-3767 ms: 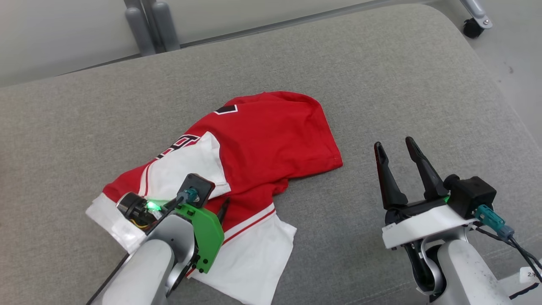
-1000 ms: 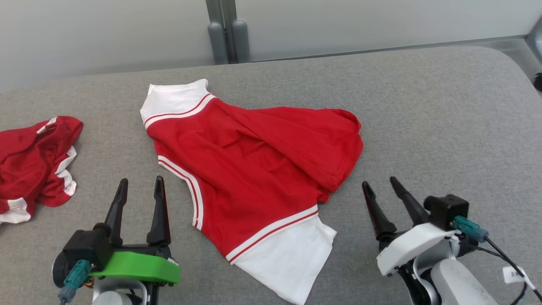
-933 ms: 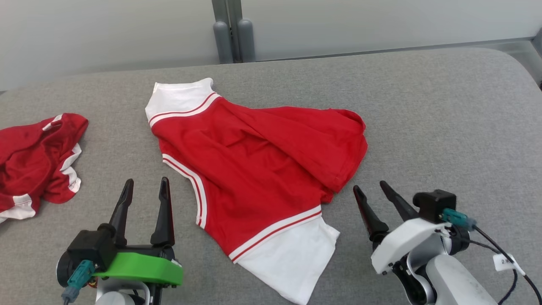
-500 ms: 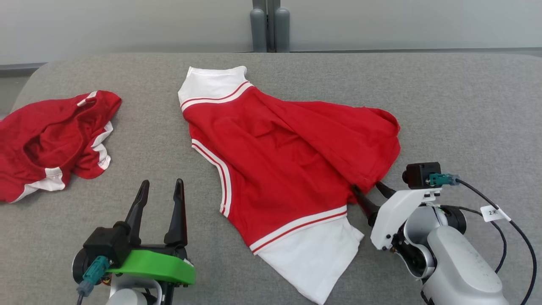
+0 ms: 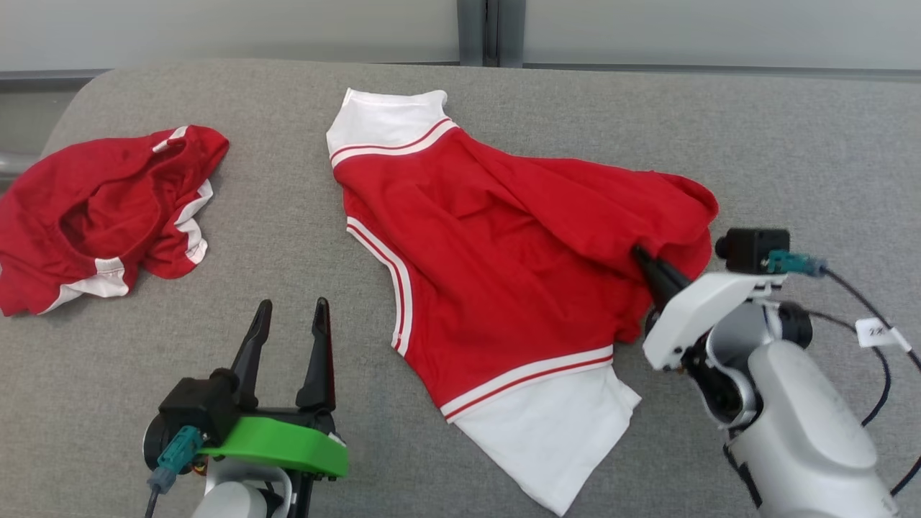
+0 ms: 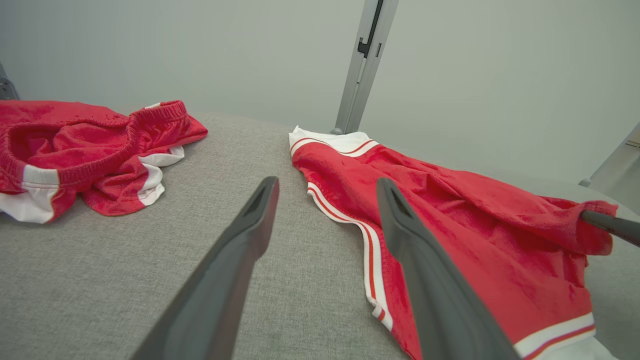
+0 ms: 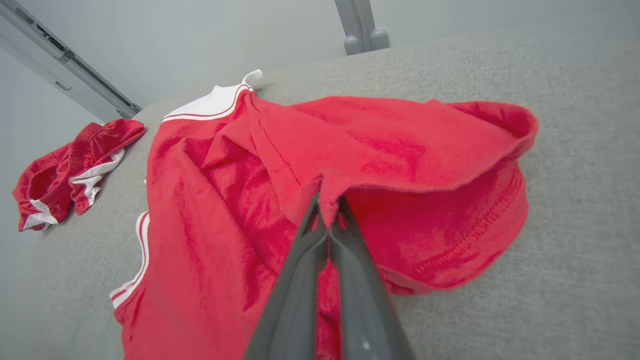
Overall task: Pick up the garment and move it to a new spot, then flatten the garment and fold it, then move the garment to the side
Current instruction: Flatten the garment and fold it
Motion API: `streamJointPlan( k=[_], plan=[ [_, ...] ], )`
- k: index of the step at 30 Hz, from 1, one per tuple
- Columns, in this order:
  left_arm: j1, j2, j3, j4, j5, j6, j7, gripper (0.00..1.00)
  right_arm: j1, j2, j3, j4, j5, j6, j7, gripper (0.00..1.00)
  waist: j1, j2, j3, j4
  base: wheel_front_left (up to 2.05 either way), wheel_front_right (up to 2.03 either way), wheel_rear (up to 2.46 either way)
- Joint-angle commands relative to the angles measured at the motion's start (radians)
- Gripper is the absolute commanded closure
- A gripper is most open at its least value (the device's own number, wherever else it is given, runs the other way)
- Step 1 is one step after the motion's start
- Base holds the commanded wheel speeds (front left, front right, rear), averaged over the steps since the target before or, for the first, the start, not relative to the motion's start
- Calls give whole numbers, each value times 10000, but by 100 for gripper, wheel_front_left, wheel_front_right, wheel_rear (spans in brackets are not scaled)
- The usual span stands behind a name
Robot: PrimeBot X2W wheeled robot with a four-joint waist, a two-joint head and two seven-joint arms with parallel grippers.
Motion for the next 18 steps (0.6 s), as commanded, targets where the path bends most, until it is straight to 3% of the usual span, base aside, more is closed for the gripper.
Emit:
streamJointPlan(
  k=[1,9,13,18],
  plan=[
    [-238,-72,-60,17,92,-111,-6,0,-529,-271,-103,-265,-47,1,94,100,0,0,305,206,0,0,0],
    [-944,-767,-566,189,304,-617,-6,0,-3360,-1567,-861,-838,-467,1,1169,100,0,0,1709,1460,0,0,0],
    [-1353,-1119,-695,377,336,-925,-6,0,-5320,-2208,-1143,383,-164,4,1765,100,0,0,2454,2283,0,0,0],
    [-1581,-1238,-817,547,319,-1112,-6,0,-6843,-2568,-1137,2179,-282,1,1208,100,0,0,2780,2716,0,0,0]
  ],
)
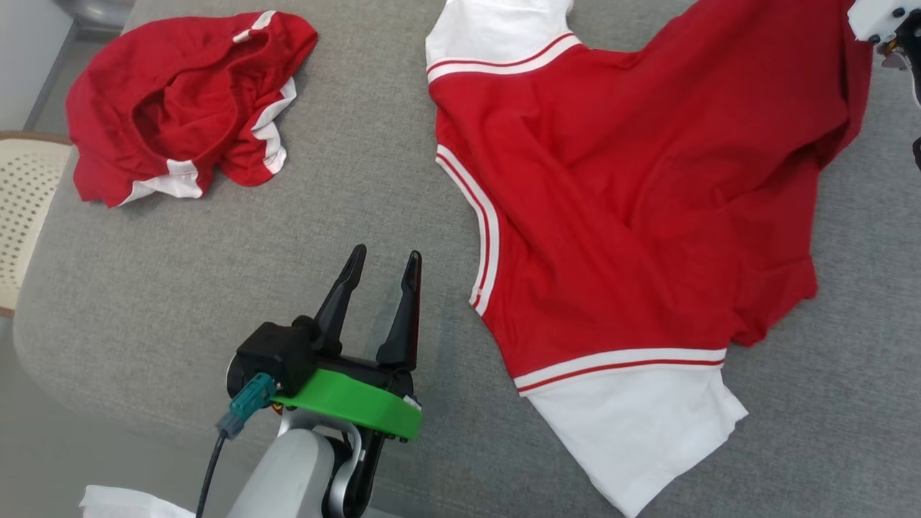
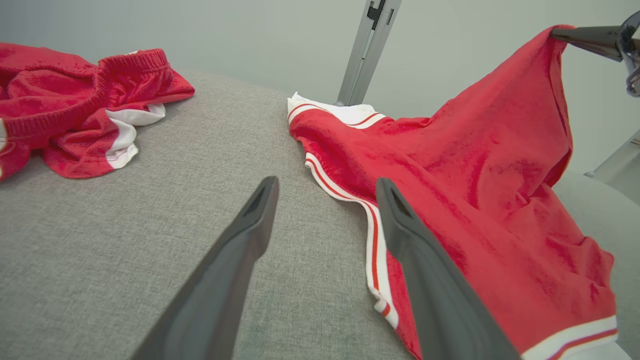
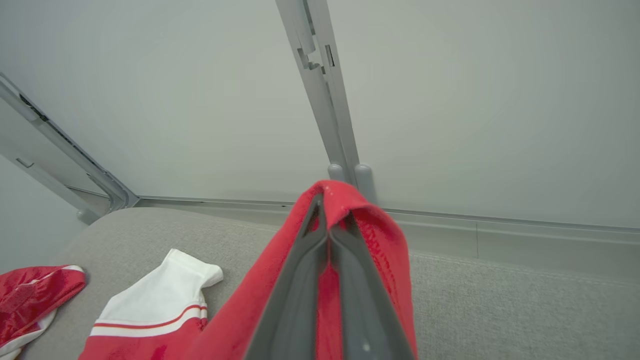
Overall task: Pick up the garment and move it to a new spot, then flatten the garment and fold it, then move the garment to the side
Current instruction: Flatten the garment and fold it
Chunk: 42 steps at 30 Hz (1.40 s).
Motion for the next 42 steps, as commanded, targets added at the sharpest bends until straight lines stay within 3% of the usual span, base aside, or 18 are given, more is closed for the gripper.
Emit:
streamJointPlan(
  k=[1,2,3,10,17,21,30,35,42],
  plan=[
    [-227,-39,1,50,126,-51,-4,0,-301,-72,-23,590,-161,2,-405,100,0,0,763,802,0,0,0],
    [-244,-44,-4,86,127,-54,-4,0,-503,-101,-72,937,-277,2,-707,60,0,0,755,805,0,0,0],
    [-279,-52,0,122,126,-56,-4,0,-712,-86,-50,1356,-391,2,-1073,0,0,0,720,794,0,0,0],
    [-154,-50,281,286,240,44,-4,0,-605,427,796,2903,-288,3,-2685,0,0,0,-36,143,0,0,0],
    [249,287,685,555,519,67,-4,0,514,858,2030,2673,627,1,-3558,0,0,0,-1266,-1098,0,0,0],
    [472,561,798,569,425,162,169,0,1265,940,2518,2538,983,4,-3381,0,0,0,-1918,-1806,0,0,0],
    [1180,884,884,178,139,413,907,0,3424,630,3029,1281,1578,3,-2908,0,0,0,-2836,-2885,0,0,0],
    [1599,954,931,16,-52,572,1106,0,4971,521,2770,56,1254,3,-3684,0,0,0,-3107,-3229,0,0,0],
    [2163,1047,1111,-113,-437,728,1482,0,7553,986,1857,-1829,501,3,-4672,0,0,0,-3395,-3636,0,0,0]
  ],
)
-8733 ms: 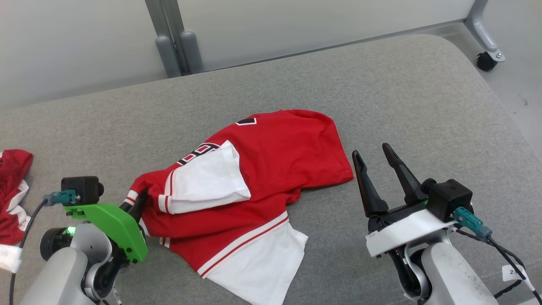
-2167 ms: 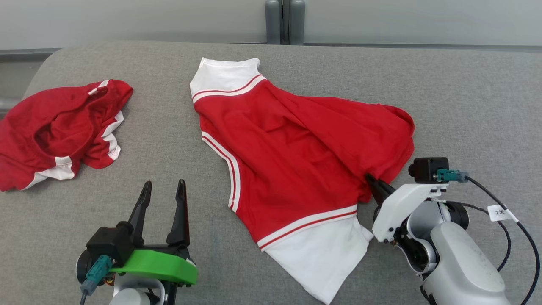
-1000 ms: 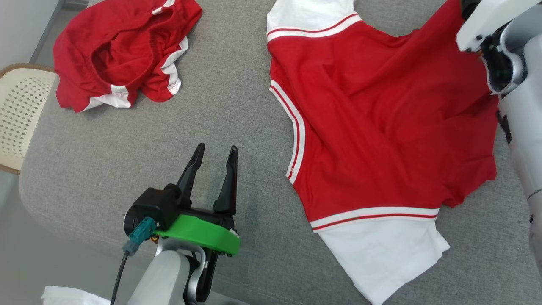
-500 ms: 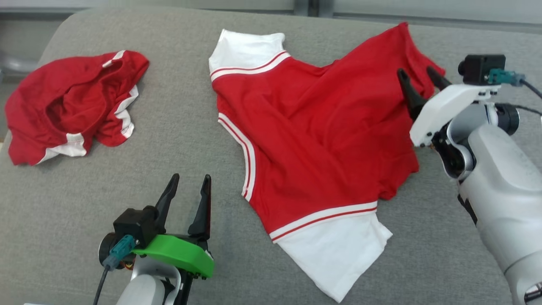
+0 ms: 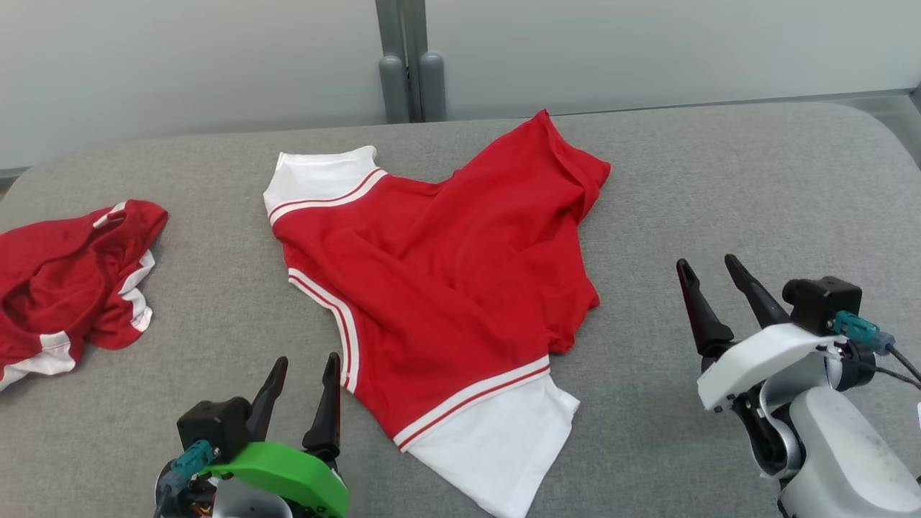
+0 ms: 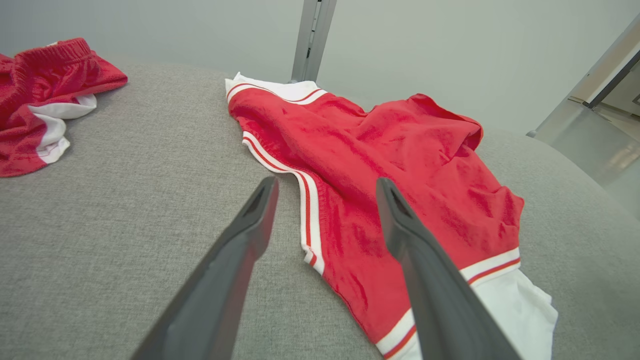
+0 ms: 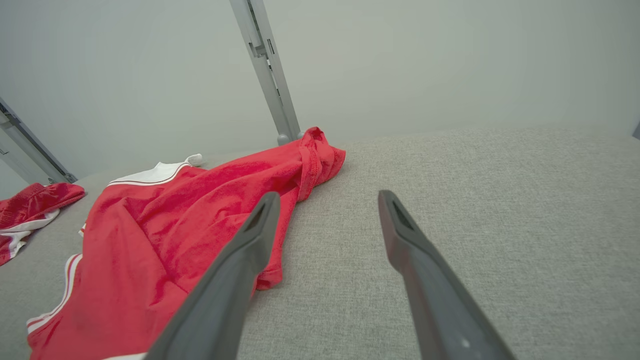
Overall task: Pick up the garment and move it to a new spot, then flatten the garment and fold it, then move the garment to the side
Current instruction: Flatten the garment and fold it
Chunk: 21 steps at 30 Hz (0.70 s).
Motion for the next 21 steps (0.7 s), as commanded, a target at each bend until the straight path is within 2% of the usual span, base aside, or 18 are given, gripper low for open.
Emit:
streamJointPlan(
  k=[1,12,21],
  plan=[
    [137,107,22,-62,-95,58,82,0,341,158,-128,-313,-134,1,-64,0,0,-1,-311,-444,0,0,0],
    [-20,278,-120,-113,-175,163,750,0,1277,791,-1004,-1852,-1110,1,493,0,0,-1,-130,-716,0,0,0],
    [291,-96,-484,647,-1662,-15,3559,0,1363,1122,-1382,-2380,-1414,1,725,0,0,-1,200,-950,0,0,0]
  ],
)
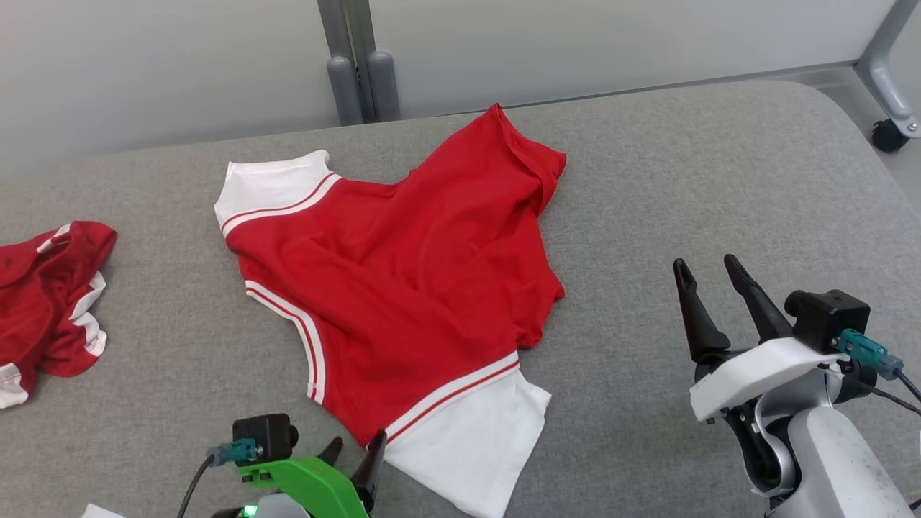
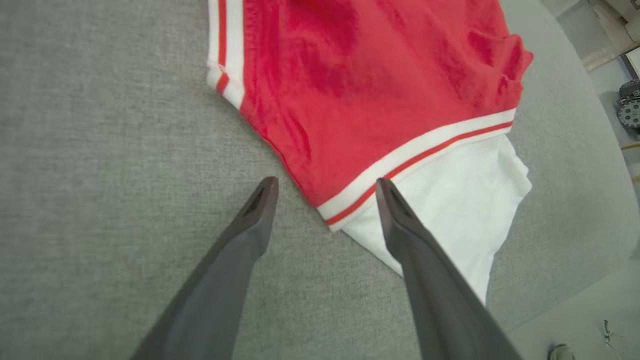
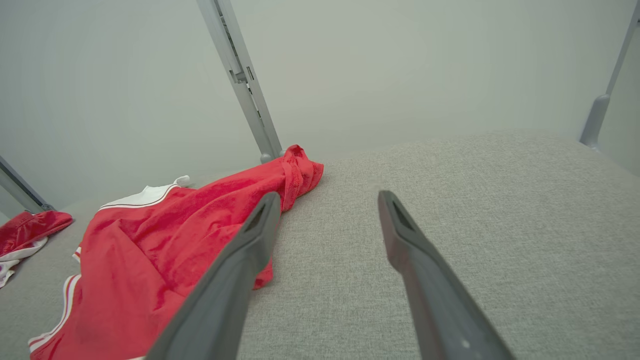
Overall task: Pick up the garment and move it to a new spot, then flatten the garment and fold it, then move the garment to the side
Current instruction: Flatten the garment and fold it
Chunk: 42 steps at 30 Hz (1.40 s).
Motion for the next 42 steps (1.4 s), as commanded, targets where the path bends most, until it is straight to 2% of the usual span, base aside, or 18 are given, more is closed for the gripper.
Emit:
streamJointPlan(
  k=[1,7,8,9,10,11,15,19,24,27,30,33,39,40,41,42],
  plan=[
    [50,-38,64,89,-196,10,217,0,1,31,-29,-81,-85,1,36,0,0,-1,143,-93,0,0,0],
    [-303,-285,149,604,-1116,101,1416,0,-139,148,-66,-145,-163,1,73,0,0,-1,405,-341,0,0,0],
    [-375,-298,168,613,-1175,103,1473,6,-139,165,-80,-135,-166,1,59,0,0,-1,432,-384,0,0,0],
    [-420,-317,185,600,-1222,72,1510,36,-135,177,-97,-126,-167,1,42,0,0,-1,449,-409,0,0,0],
    [-444,-334,200,592,-1269,45,1543,77,-118,191,-123,-104,-166,1,25,0,0,-1,463,-431,0,0,0],
    [-458,-330,203,588,-1295,30,1563,100,-101,201,-128,-89,-171,1,12,0,0,-1,469,-445,0,0,0],
    [-571,-122,307,366,-1191,9,1349,100,-43,225,-208,-29,-188,1,-13,0,0,-1,488,-418,0,0,0],
    [-452,372,608,-437,-1229,113,1470,100,16,233,-296,-19,-232,1,9,0,0,-1,487,-204,0,0,0],
    [-245,1269,1256,-1434,-1208,580,1837,100,-1,246,-285,-26,-239,1,75,0,0,-1,519,-37,0,0,0],
    [-164,1604,1663,-1715,-1472,763,2071,100,-49,225,-254,-3,-220,1,111,0,0,-1,553,-29,0,0,0],
    [-12,2196,2075,-1627,-1395,986,2220,100,-83,212,-216,19,-207,1,163,0,0,-1,616,-93,0,0,0],
    [65,2551,2425,-1432,-1312,1168,2139,100,-100,158,-251,38,-207,1,180,0,0,-1,681,-170,0,0,0],
    [62,3018,2838,-848,-1325,1258,2056,100,-91,99,-378,25,-249,1,228,0,0,-1,763,-211,0,0,0],
    [-6,3073,2843,-722,-1206,1259,1936,55,-85,89,-400,39,-256,1,238,0,0,-1,739,-196,0,0,0],
    [-47,3094,2802,-633,-1112,1245,1841,15,-77,89,-407,57,-267,1,255,0,0,-1,707,-185,0,0,0],
    [-103,3038,2754,-599,-1033,1181,1694,0,-57,89,-420,77,-282,1,263,0,0,-1,653,-160,0,0,0]
  ],
)
